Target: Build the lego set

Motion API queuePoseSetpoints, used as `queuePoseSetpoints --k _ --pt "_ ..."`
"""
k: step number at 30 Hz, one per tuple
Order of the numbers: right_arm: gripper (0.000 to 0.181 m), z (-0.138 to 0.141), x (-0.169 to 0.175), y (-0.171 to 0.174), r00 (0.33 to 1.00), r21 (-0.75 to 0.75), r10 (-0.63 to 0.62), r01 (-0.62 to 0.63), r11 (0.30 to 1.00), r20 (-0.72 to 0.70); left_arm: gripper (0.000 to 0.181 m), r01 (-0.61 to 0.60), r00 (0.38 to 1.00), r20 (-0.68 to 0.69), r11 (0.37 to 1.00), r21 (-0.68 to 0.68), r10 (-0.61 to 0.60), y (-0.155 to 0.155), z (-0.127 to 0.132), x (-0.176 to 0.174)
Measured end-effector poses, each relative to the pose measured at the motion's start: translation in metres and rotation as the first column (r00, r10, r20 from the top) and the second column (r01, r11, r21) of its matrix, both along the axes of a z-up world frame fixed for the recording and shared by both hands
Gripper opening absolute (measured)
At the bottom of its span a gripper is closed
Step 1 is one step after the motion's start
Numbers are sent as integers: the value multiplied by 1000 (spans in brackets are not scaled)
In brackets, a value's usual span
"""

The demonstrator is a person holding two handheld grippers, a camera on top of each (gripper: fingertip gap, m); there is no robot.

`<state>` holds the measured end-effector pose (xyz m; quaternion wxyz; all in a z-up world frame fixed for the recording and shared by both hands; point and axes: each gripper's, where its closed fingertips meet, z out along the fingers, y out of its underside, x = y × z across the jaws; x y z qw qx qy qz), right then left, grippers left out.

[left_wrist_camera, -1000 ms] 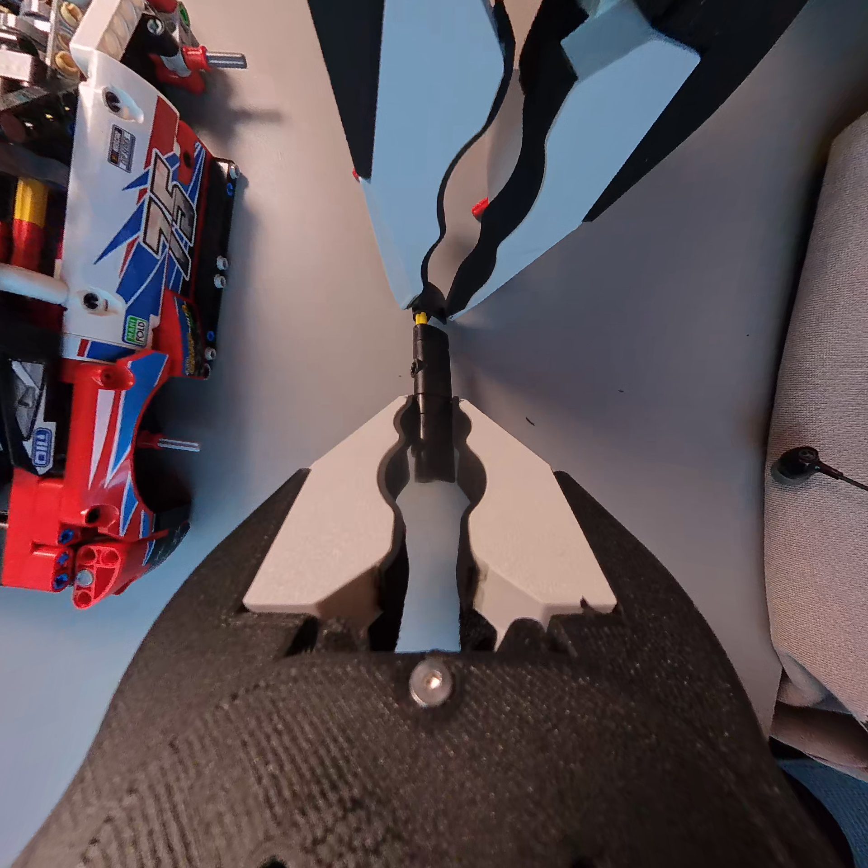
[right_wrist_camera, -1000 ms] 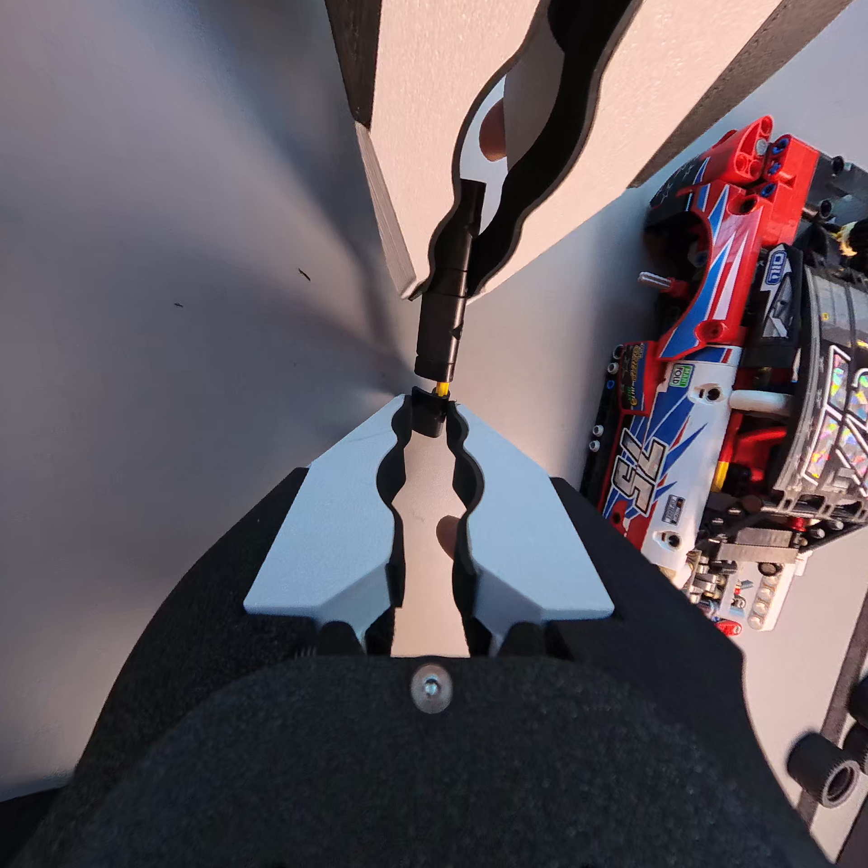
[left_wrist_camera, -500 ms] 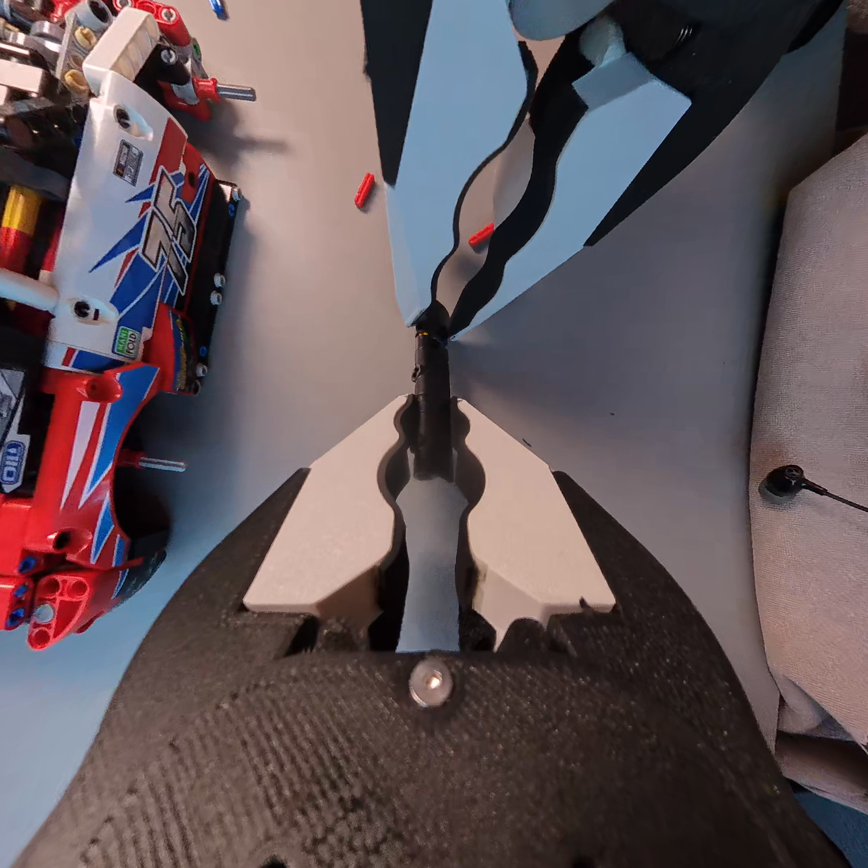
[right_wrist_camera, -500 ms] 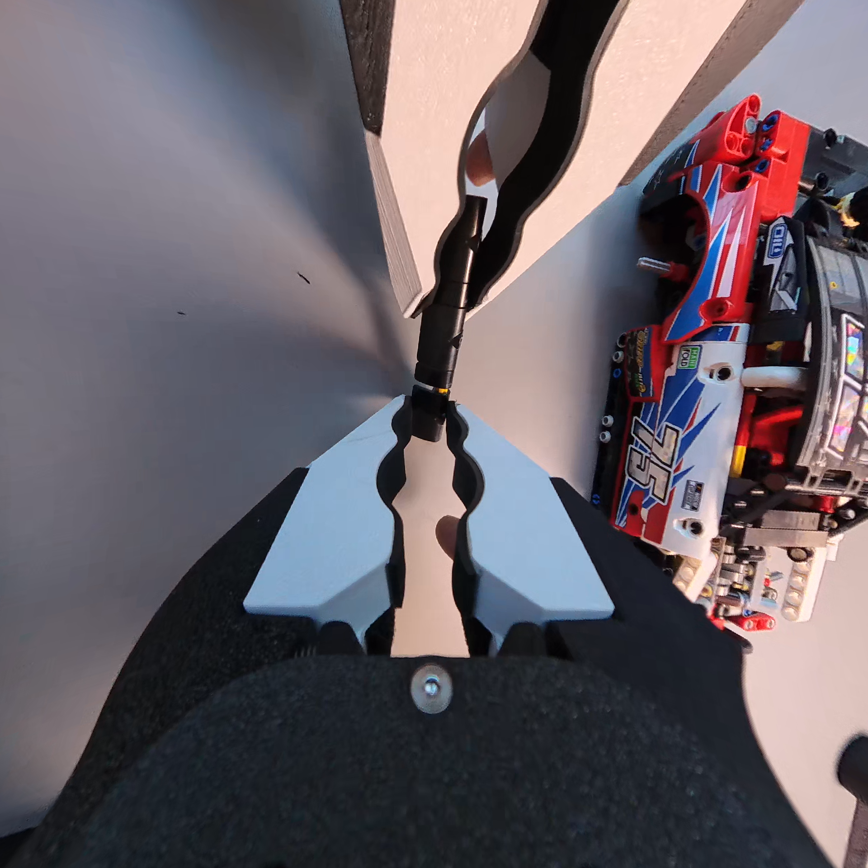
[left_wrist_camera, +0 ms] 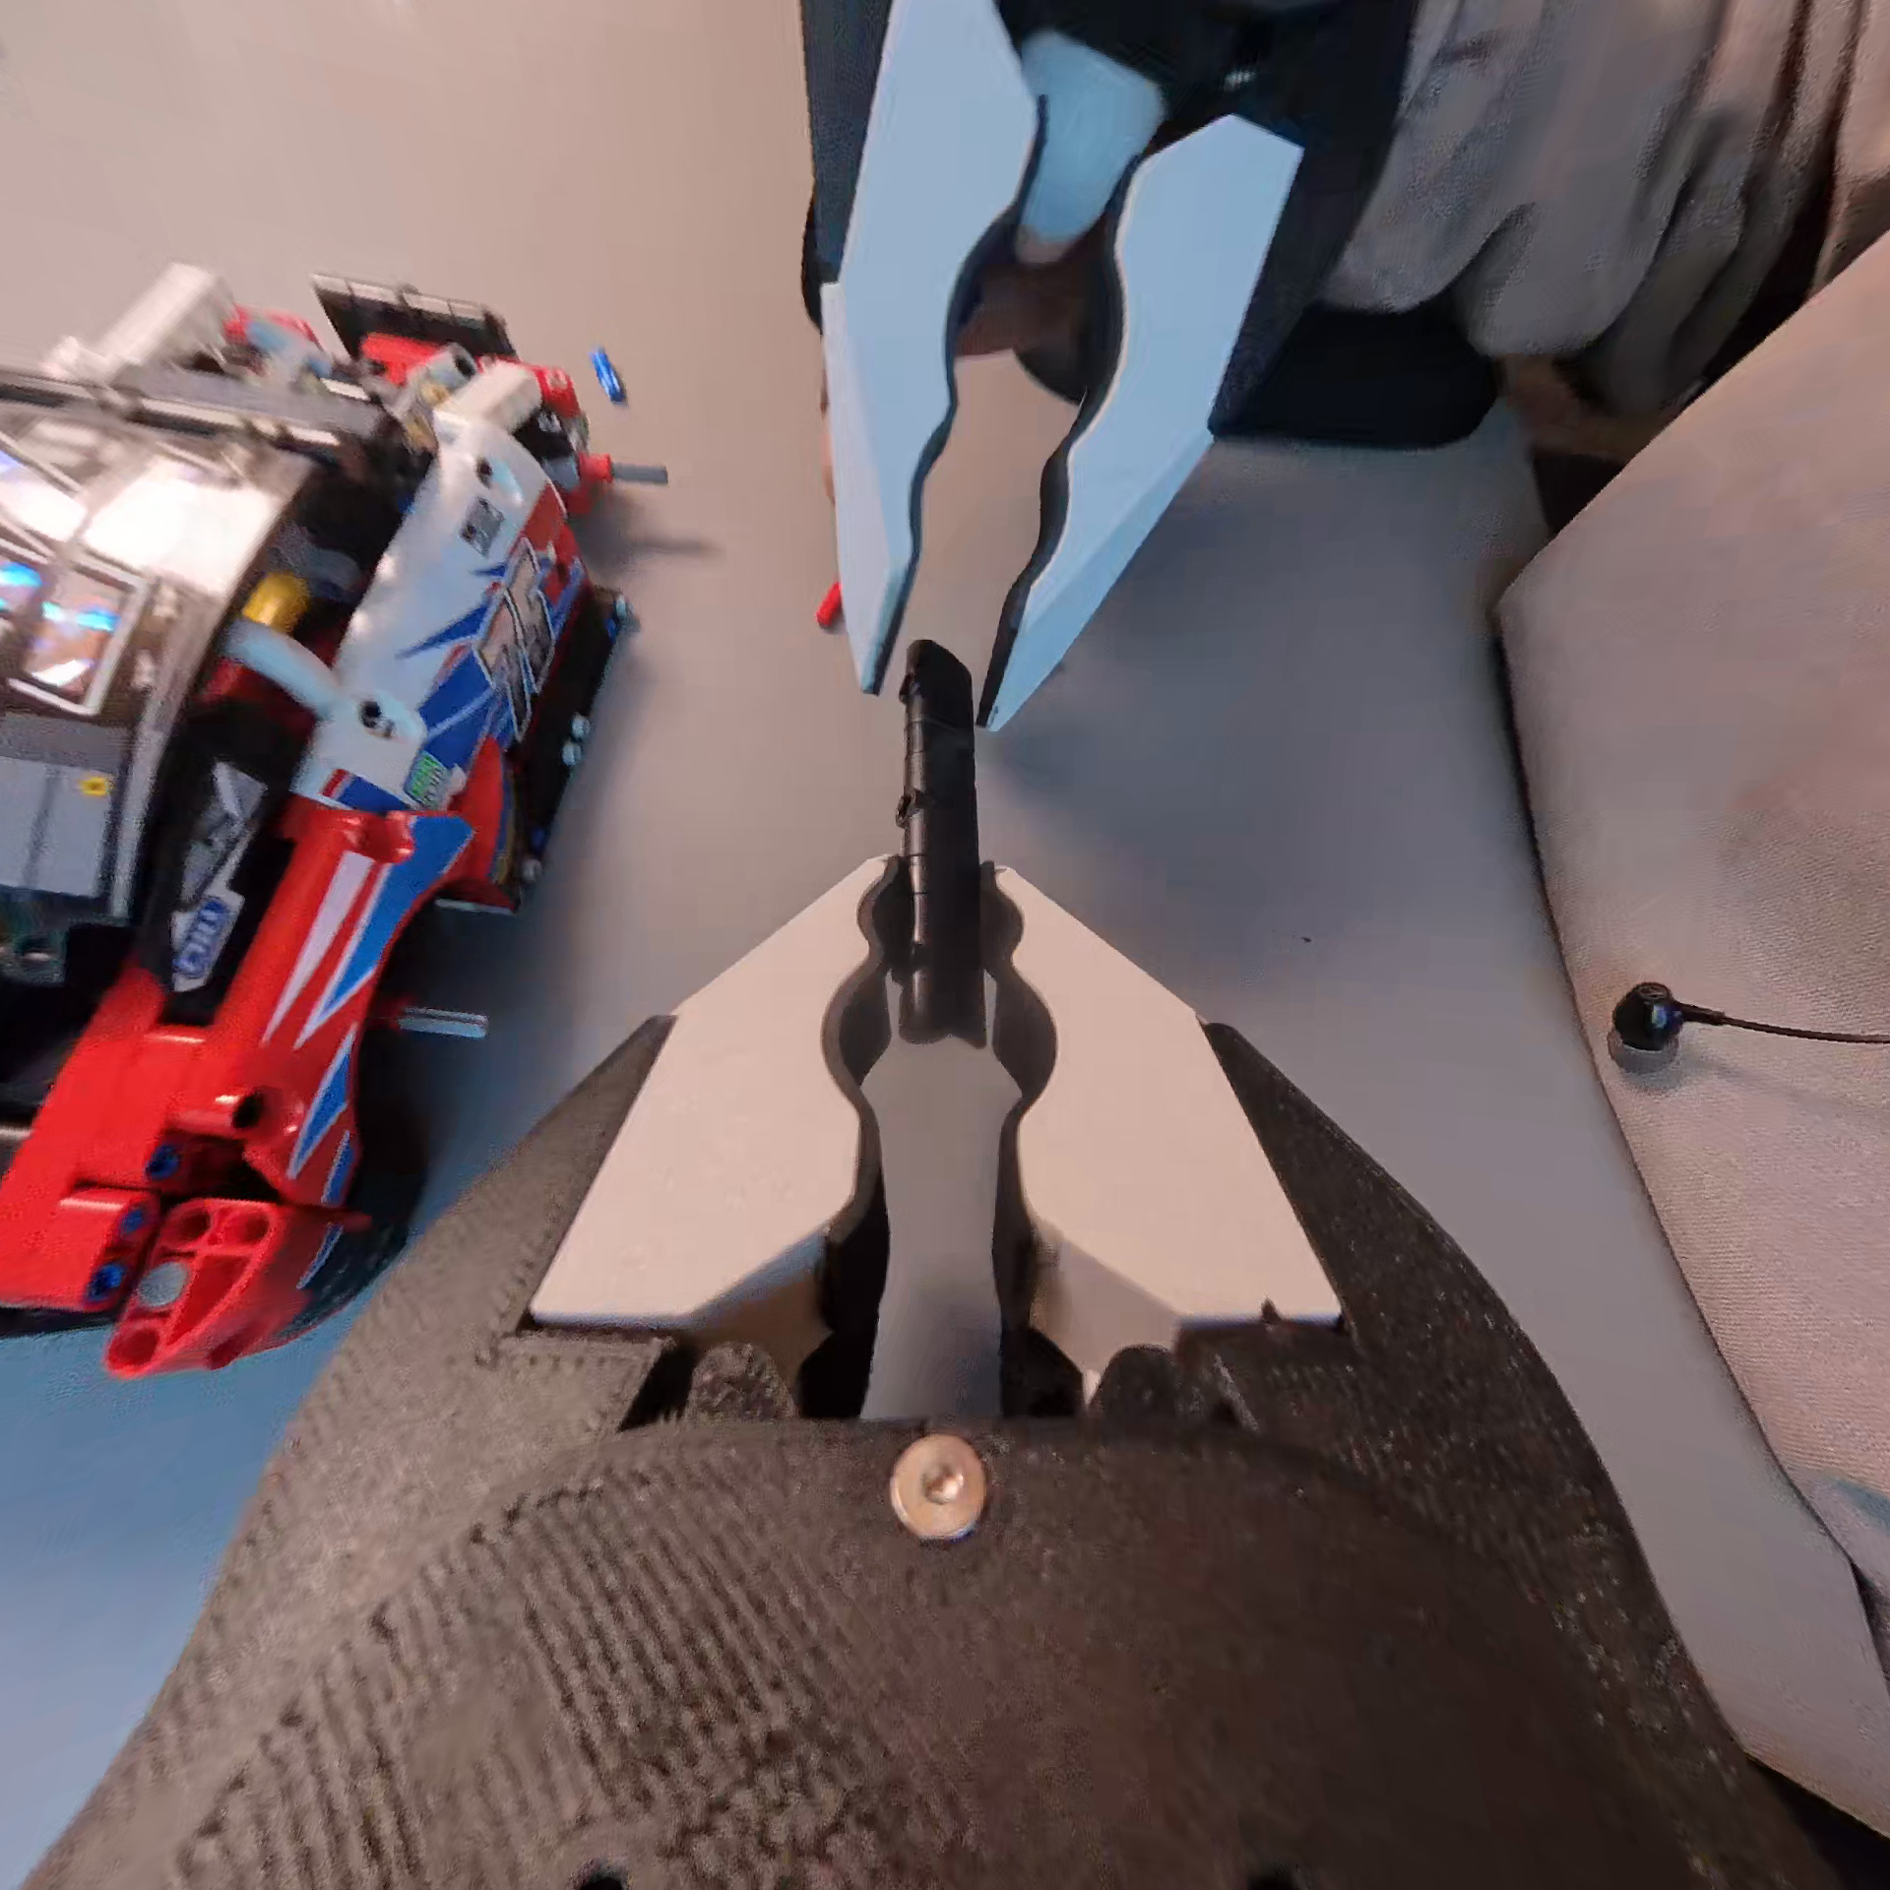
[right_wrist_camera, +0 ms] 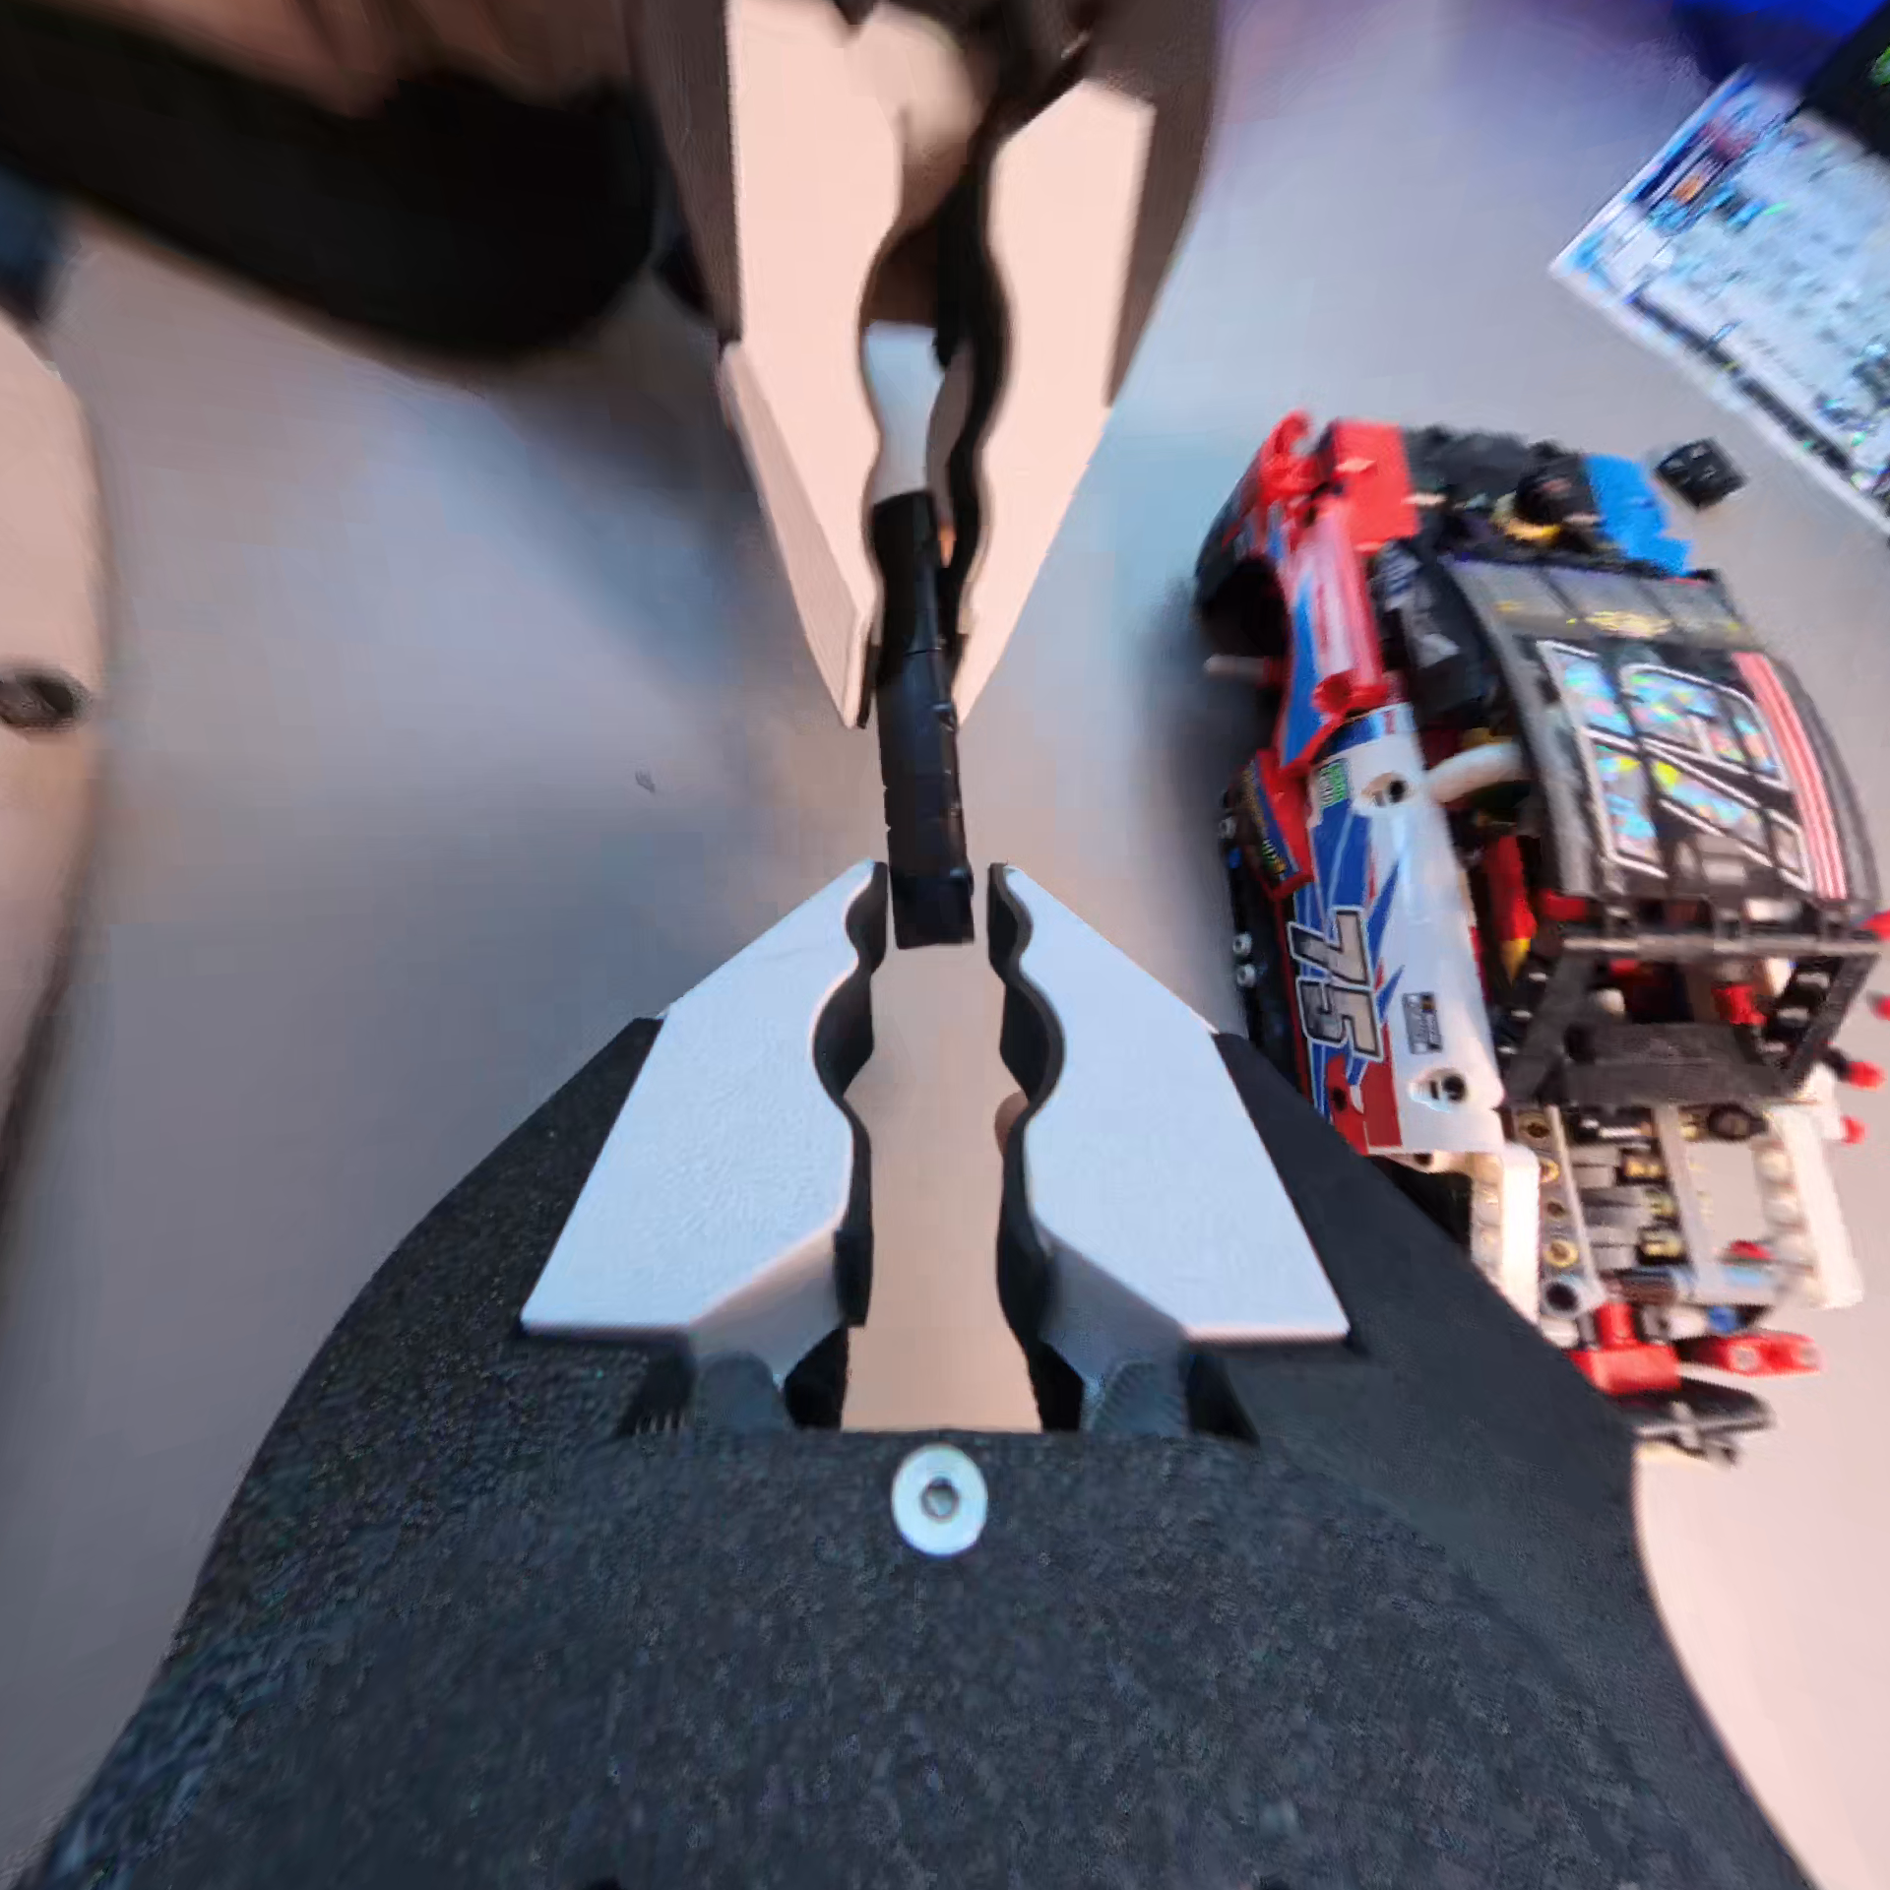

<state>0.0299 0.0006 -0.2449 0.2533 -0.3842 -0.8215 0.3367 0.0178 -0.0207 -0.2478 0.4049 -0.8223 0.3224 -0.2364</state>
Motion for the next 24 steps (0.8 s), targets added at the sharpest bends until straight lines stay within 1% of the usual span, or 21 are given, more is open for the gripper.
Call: queuePoseSetpoints --k 1,2,3,5,6,8,10,12,14,15,16,19,22,24 --pt "26 10 1 3 1000 -127 -16 14 992 -16 12 -3 999 37 998 58 1 0 9 -1" --pt "36 15 4 6 1000 -239 -19 17 971 -4 12 -9 998 65 993 114 1 0 18 -2" --pt "41 22 4 9 999 -339 -31 25 940 -13 12 -17 997 83 986 164 4 1 24 -1" --pt "38 42 6 6 998 -506 -26 -10 862 -63 12 -19 995 101 973 231 -5 1 33 2" --pt "35 47 6 4 997 -542 -25 -20 840 -75 12 -19 995 98 968 251 -6 2 35 4" --pt "26 51 7 -1 996 -566 -15 -37 823 -87 12 -31 996 92 960 280 5 5 39 4" --pt "10 50 5 -2 995 -565 -28 -29 825 -93 12 -30 995 103 957 288 1 5 41 6" --pt "9 52 4 -3 994 -569 -31 -32 822 -101 12 -40 995 98 951 307 10 5 42 5" --pt "5 57 4 -5 992 -581 -36 -39 813 -117 9 -52 993 114 955 292 19 6 42 6" --pt "5 56 4 -5 991 -558 -37 -42 829 -129 8 -57 992 124 959 279 23 6 41 6" --pt "5 55 4 -6 990 -535 -31 -48 844 -138 8 -58 989 148 961 270 18 6 41 7" --pt "5 55 3 -5 989 -535 -37 -46 844 -143 17 -61 962 274 978 198 4 3 47 9" --pt "5 58 4 -6 986 -539 -31 -64 840 -165 6 -84 951 309 980 180 25 5 50 9" --pt "5 59 4 -7 982 -528 -29 -74 846 -185 5 -73 946 322 984 163 17 4 50 11"
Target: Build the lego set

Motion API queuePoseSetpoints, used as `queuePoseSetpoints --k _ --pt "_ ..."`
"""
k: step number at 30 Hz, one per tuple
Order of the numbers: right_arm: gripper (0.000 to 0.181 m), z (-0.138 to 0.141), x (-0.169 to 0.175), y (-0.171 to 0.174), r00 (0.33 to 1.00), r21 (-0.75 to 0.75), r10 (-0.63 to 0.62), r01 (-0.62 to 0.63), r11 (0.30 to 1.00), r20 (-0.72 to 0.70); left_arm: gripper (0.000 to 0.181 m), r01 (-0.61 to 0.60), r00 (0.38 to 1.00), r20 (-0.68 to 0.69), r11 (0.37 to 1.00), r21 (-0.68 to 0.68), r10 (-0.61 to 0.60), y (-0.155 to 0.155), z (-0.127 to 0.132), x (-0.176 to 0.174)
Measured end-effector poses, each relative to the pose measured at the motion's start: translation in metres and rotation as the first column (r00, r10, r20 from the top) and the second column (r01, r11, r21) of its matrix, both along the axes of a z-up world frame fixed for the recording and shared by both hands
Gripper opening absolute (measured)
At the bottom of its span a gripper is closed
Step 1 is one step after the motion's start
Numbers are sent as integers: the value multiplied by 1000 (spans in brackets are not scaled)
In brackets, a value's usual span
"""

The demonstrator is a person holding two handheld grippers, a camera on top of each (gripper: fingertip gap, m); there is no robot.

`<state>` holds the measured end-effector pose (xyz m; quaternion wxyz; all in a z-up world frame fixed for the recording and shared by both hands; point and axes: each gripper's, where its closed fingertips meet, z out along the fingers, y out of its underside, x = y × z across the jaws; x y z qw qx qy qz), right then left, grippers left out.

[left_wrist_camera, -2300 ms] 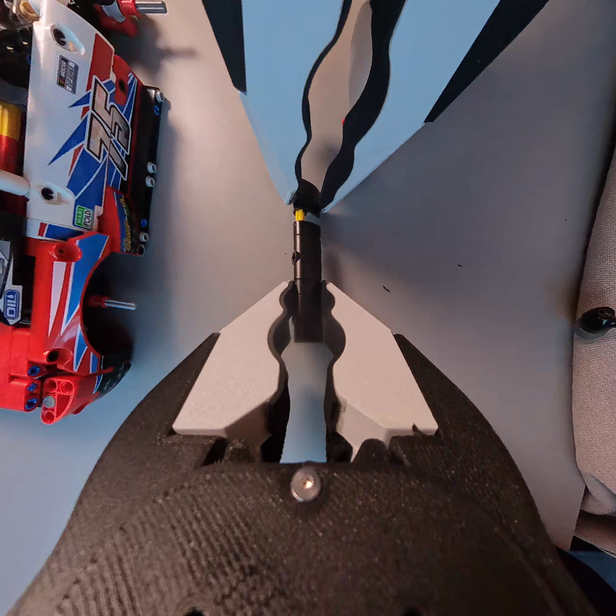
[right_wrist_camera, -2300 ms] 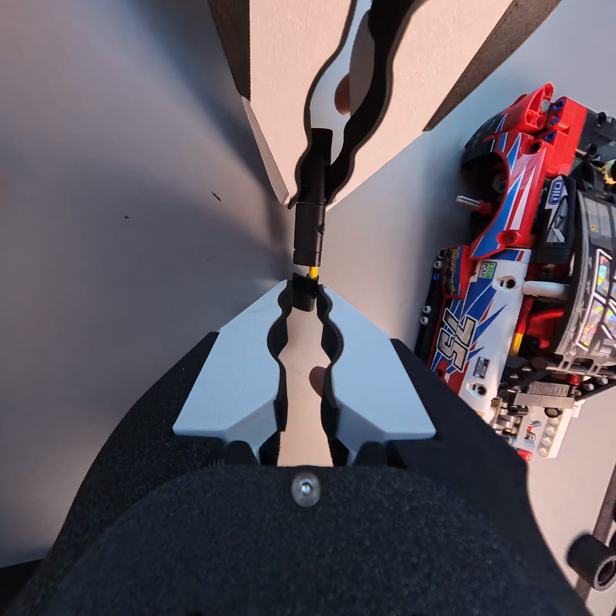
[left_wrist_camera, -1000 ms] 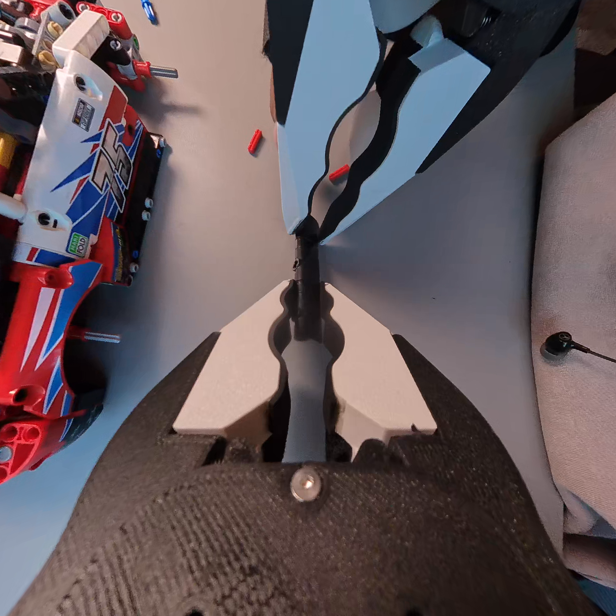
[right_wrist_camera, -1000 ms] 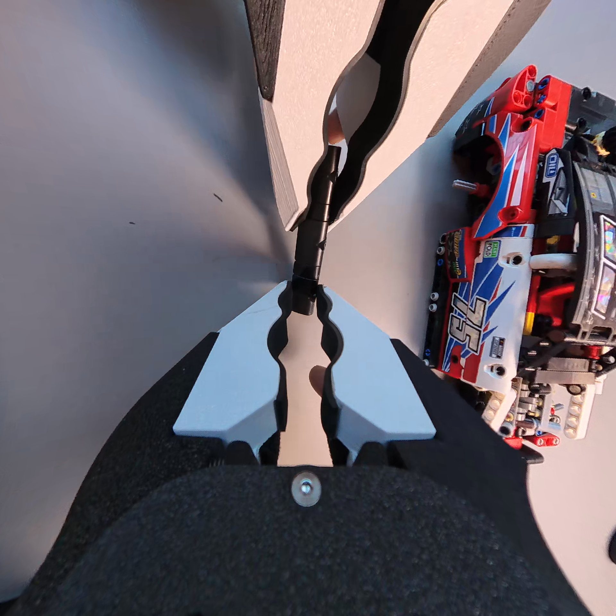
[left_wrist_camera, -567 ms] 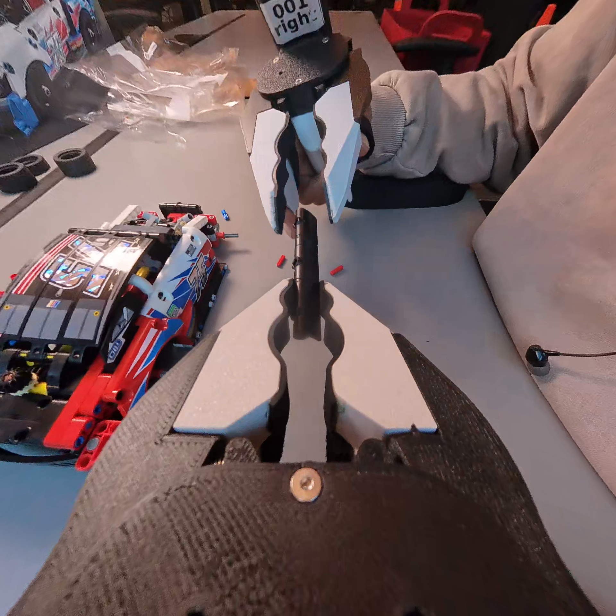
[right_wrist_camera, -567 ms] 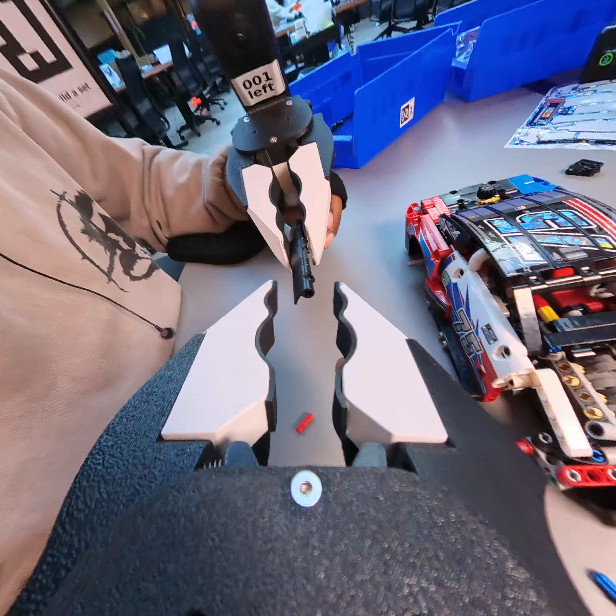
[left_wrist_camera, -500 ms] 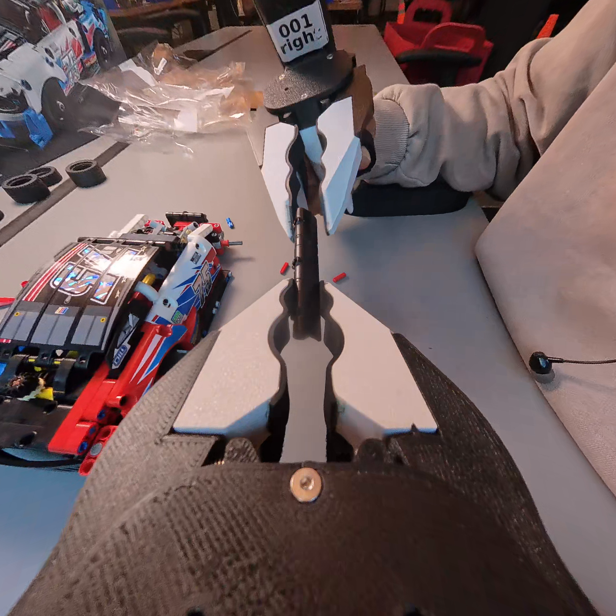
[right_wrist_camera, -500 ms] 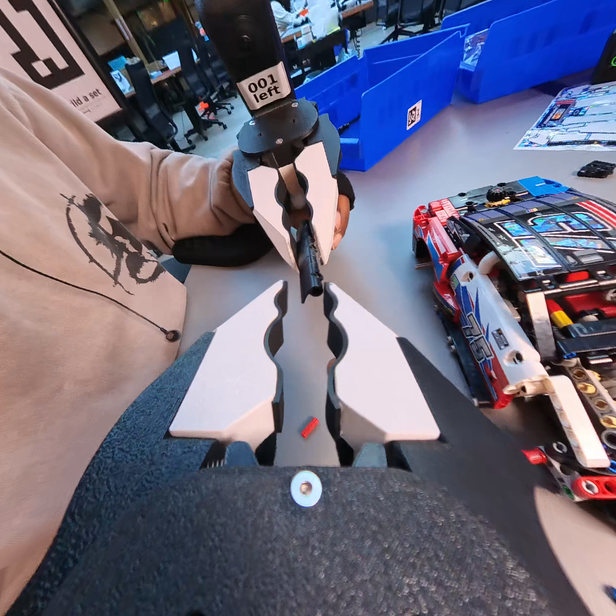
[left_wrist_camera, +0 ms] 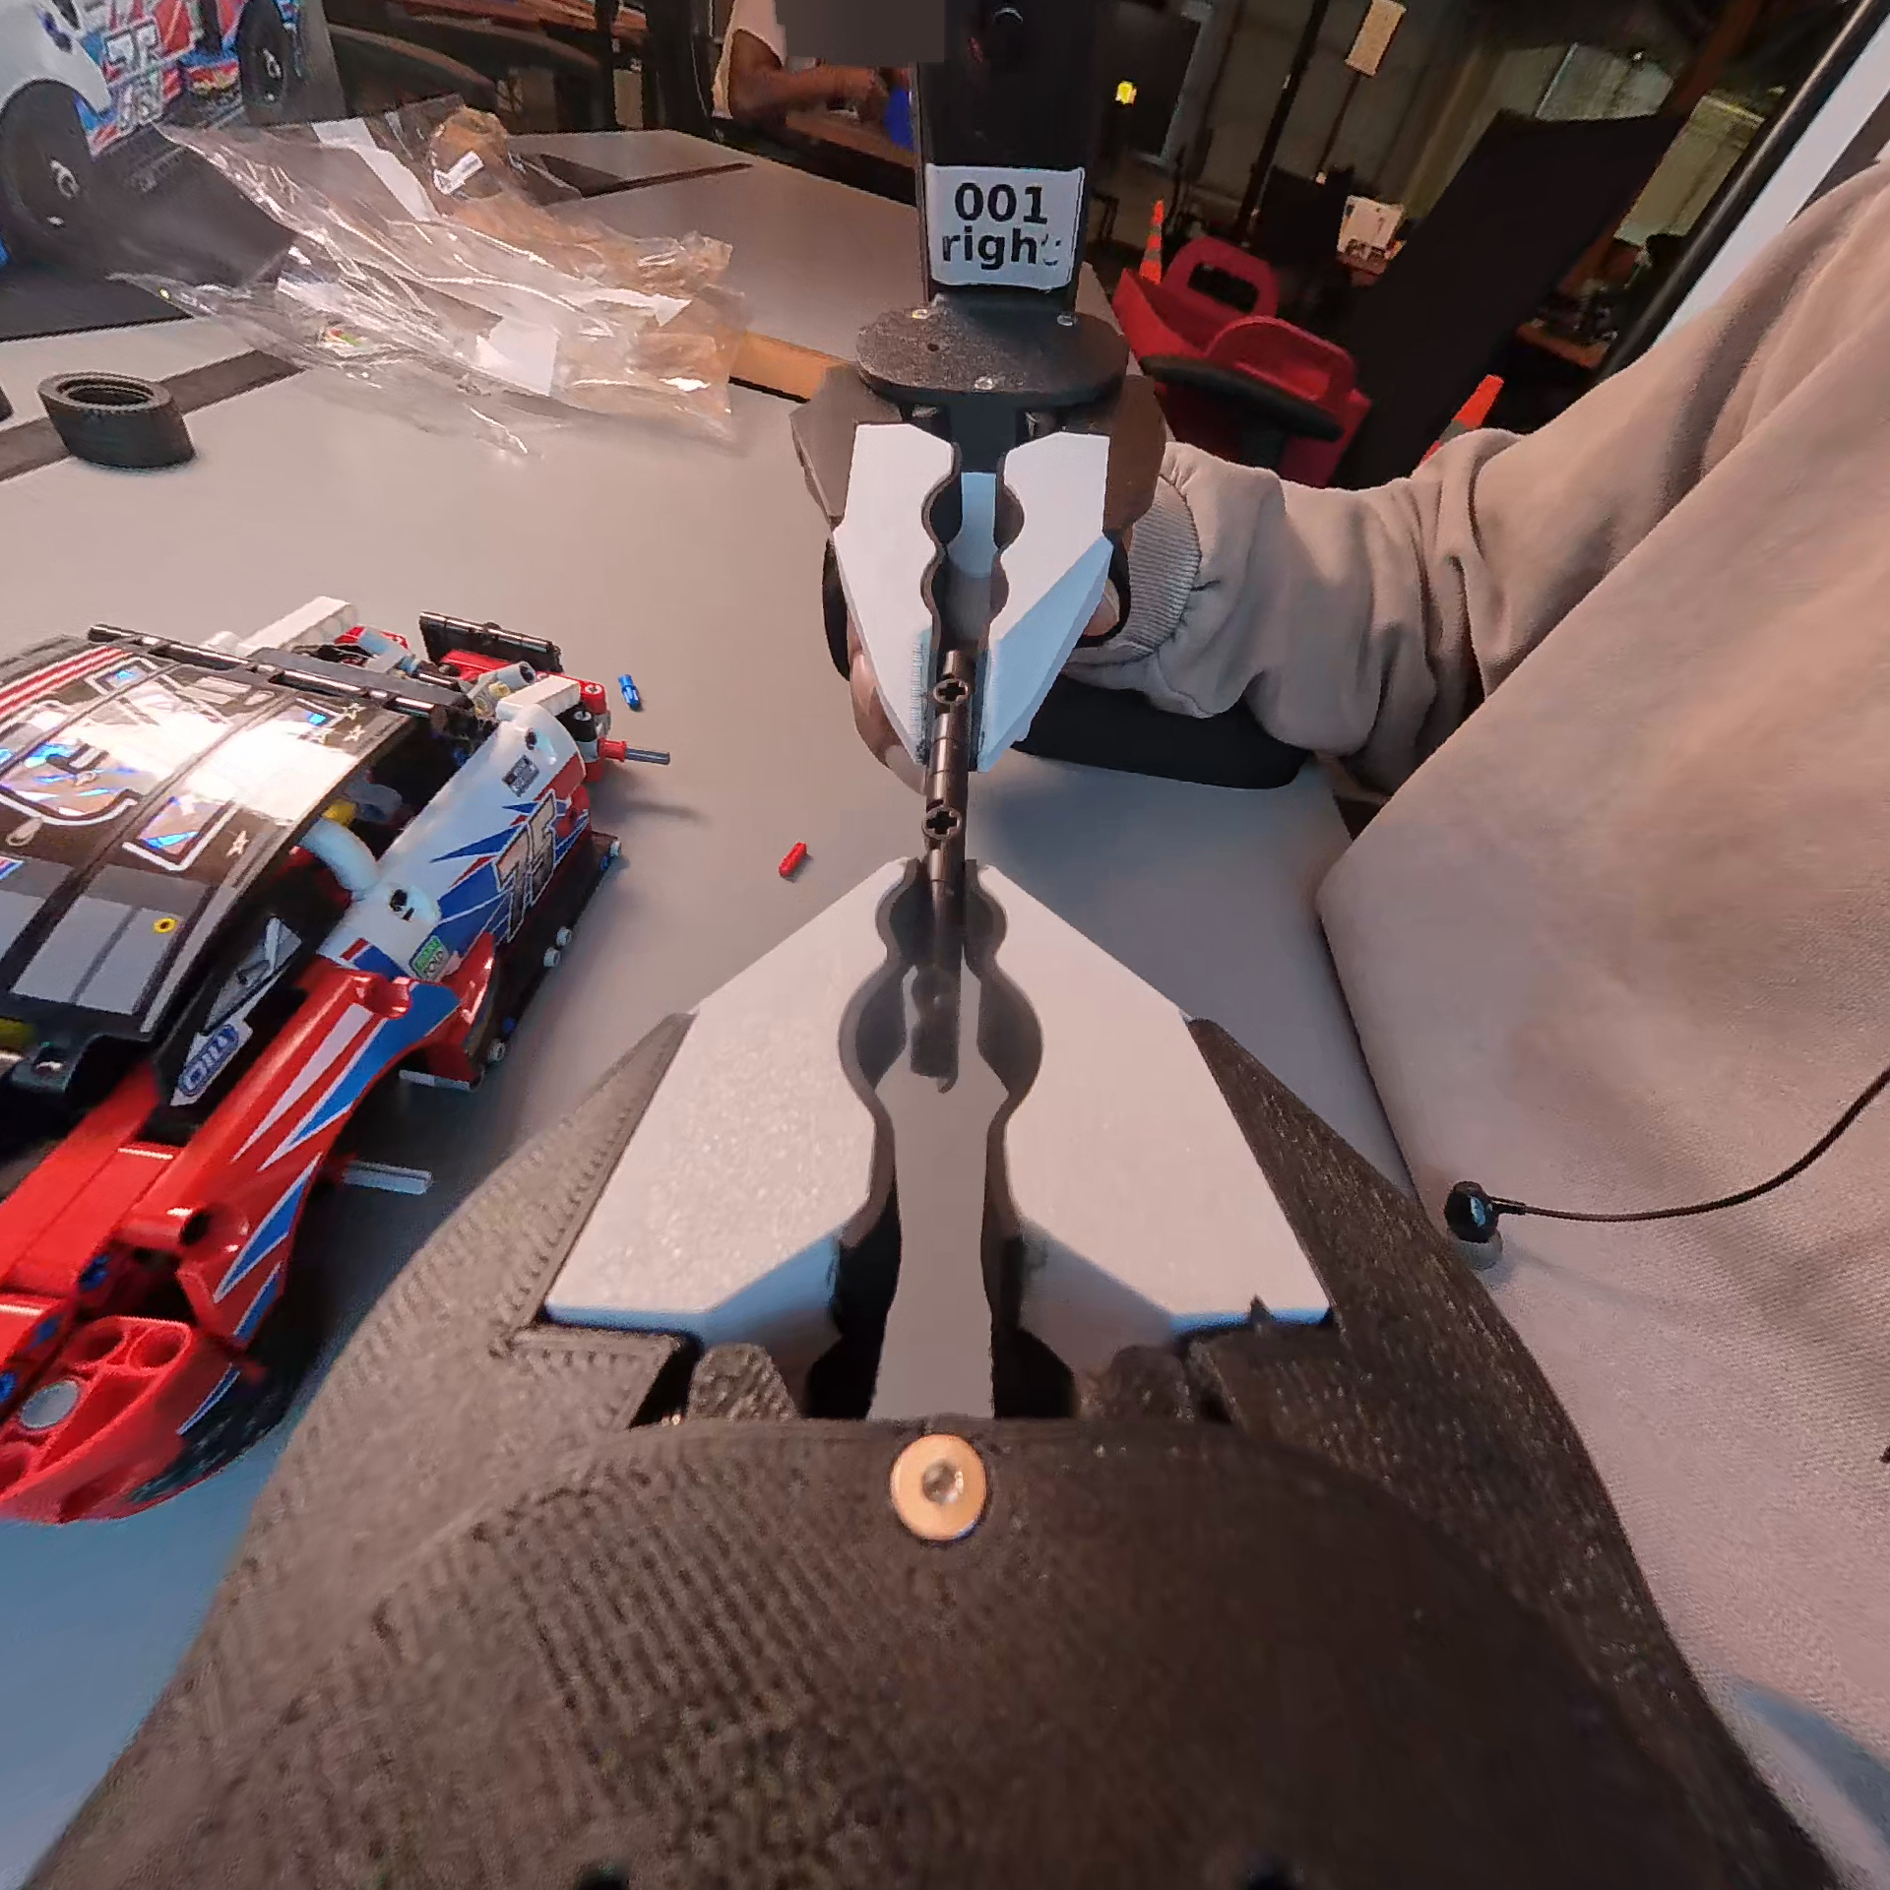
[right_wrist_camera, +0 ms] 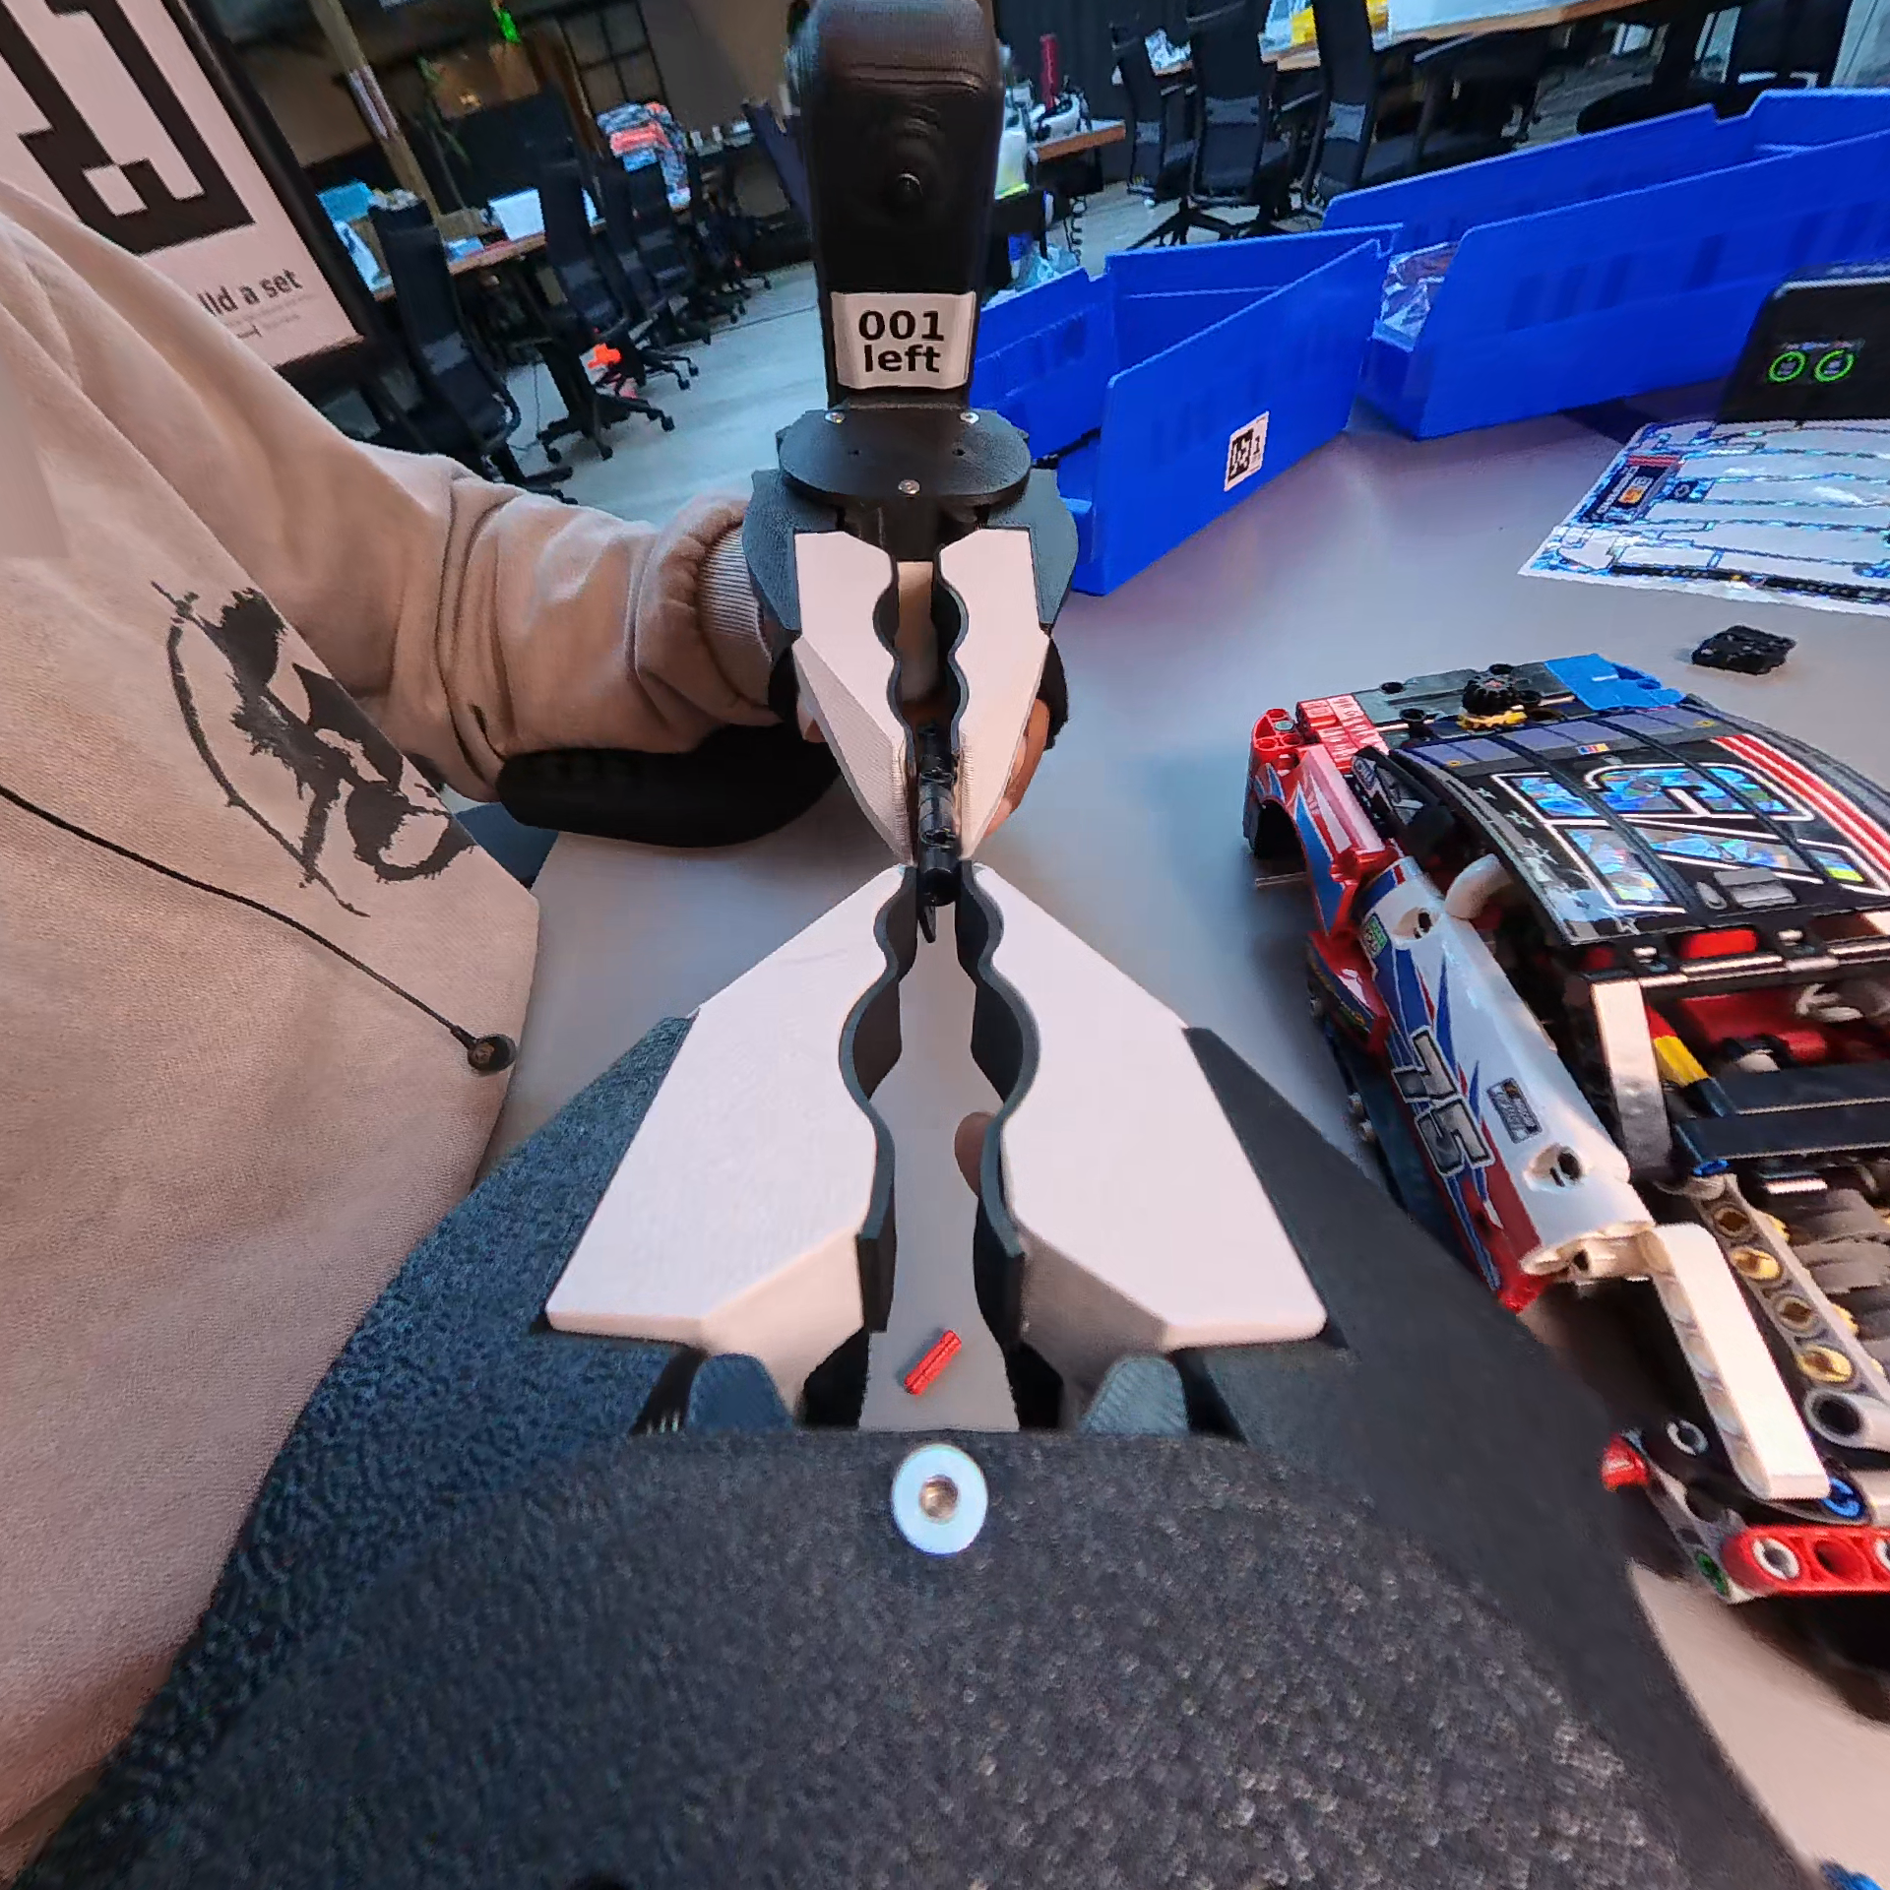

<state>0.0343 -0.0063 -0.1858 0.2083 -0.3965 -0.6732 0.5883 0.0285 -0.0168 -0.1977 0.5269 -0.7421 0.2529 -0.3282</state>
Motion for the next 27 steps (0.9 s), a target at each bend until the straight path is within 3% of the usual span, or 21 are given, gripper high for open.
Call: queuePoseSetpoints --k 5,18,27 --pt "6 -9 -1 2 1000 95 -20 21 995 -19 4 -9 998 -67 1000 14 10 0 -5 -2" --pt "5 -2 0 8 992 143 -39 57 988 -123 6 -37 999 -5 999 24 37 1 1 -10" --pt "5 -16 -3 13 998 100 -60 63 993 -32 5 -48 999 -13 998 -41 48 2 -9 -18"
